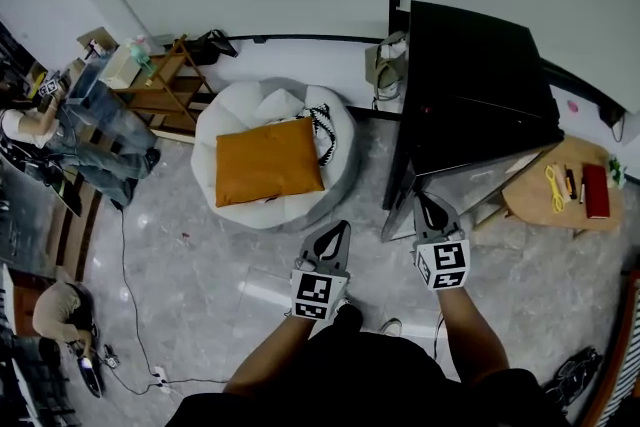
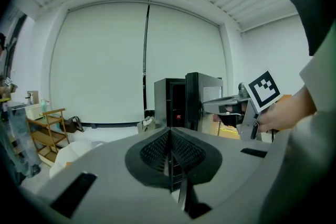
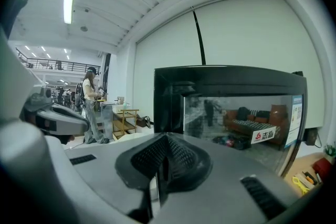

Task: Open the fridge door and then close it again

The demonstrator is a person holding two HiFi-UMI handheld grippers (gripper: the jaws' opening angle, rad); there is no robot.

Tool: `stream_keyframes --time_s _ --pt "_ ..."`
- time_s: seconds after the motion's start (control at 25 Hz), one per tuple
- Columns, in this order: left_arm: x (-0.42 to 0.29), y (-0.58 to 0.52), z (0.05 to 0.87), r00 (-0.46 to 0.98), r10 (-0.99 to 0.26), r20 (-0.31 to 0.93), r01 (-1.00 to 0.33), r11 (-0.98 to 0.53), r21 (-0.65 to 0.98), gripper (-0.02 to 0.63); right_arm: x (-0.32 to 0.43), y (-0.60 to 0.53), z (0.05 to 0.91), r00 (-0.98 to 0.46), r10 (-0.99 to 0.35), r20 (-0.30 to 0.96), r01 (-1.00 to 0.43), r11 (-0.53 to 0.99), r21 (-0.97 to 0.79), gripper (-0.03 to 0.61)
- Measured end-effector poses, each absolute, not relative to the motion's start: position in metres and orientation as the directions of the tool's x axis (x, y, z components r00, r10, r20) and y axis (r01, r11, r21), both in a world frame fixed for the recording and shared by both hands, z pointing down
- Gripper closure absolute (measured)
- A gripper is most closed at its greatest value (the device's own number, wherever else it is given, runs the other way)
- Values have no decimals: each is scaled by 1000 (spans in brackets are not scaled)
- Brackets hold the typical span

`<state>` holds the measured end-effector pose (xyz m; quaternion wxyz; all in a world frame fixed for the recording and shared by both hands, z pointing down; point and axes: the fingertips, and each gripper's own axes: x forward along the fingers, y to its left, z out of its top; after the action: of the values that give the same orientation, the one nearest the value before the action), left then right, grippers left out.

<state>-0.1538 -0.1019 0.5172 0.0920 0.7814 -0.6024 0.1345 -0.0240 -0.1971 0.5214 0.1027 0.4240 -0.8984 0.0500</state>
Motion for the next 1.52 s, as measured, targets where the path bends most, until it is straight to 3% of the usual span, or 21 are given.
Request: stream_keyframes --time_s 1.52 --pt "-172 -135 531 300 -892 339 -947 -320 -5 592 -53 -268 522 -551 -808 207 -823 568 23 560"
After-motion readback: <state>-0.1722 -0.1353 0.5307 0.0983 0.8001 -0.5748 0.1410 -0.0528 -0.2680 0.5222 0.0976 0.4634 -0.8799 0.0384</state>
